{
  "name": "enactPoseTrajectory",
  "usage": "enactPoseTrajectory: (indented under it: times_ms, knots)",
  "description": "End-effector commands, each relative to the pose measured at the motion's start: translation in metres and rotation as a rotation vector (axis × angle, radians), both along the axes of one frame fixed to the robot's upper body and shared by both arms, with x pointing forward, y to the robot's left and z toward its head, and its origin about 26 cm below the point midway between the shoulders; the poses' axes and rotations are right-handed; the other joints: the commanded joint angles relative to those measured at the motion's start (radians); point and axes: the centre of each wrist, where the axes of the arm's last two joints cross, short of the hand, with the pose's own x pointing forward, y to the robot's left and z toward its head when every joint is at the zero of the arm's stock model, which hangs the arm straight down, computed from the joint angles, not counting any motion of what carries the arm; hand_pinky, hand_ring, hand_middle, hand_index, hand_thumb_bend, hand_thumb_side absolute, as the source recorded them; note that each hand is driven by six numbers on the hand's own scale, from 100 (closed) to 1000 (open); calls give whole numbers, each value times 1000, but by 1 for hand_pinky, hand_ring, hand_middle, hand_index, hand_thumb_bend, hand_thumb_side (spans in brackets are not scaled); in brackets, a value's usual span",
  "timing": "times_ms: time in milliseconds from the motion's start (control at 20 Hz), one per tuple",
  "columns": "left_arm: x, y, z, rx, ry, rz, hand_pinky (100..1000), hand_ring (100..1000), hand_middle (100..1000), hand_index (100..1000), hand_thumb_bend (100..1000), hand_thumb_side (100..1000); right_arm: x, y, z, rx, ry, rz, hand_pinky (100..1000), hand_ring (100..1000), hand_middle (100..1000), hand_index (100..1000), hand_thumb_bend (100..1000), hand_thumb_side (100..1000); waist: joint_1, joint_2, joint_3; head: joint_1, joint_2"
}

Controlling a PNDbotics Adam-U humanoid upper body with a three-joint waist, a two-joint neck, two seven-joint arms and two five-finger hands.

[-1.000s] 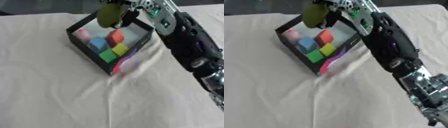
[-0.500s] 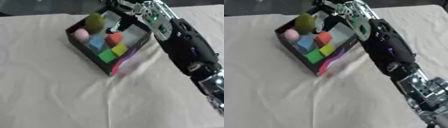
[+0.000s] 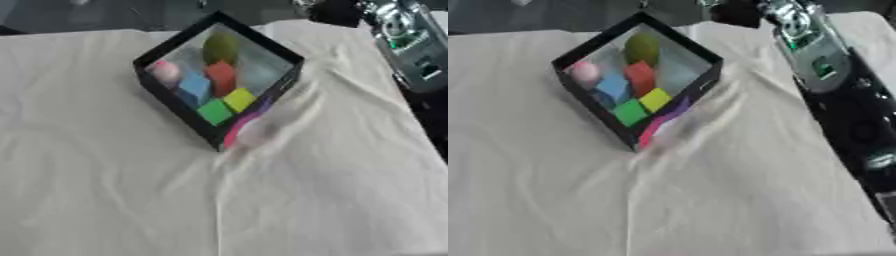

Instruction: Pick up objects on the table and place them in the box.

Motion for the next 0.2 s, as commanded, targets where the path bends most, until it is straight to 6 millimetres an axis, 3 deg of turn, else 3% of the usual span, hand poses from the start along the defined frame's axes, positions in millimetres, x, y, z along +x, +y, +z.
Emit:
enactPoseTrajectory:
  times_ms: [50, 200]
  knots:
    - [-1, 6, 5, 19, -17, 20, 807, 799, 759, 826, 342, 565, -20, -25, 10, 185, -39, -14, 919, 892, 840, 905, 100, 551, 3, -39, -3, 16, 5]
    - [0, 7, 4, 17, -13, 28, 807, 799, 759, 826, 341, 565, -34, -39, -8, 304, -48, -41, 910, 877, 830, 904, 242, 412, 9, -41, -7, 30, 12]
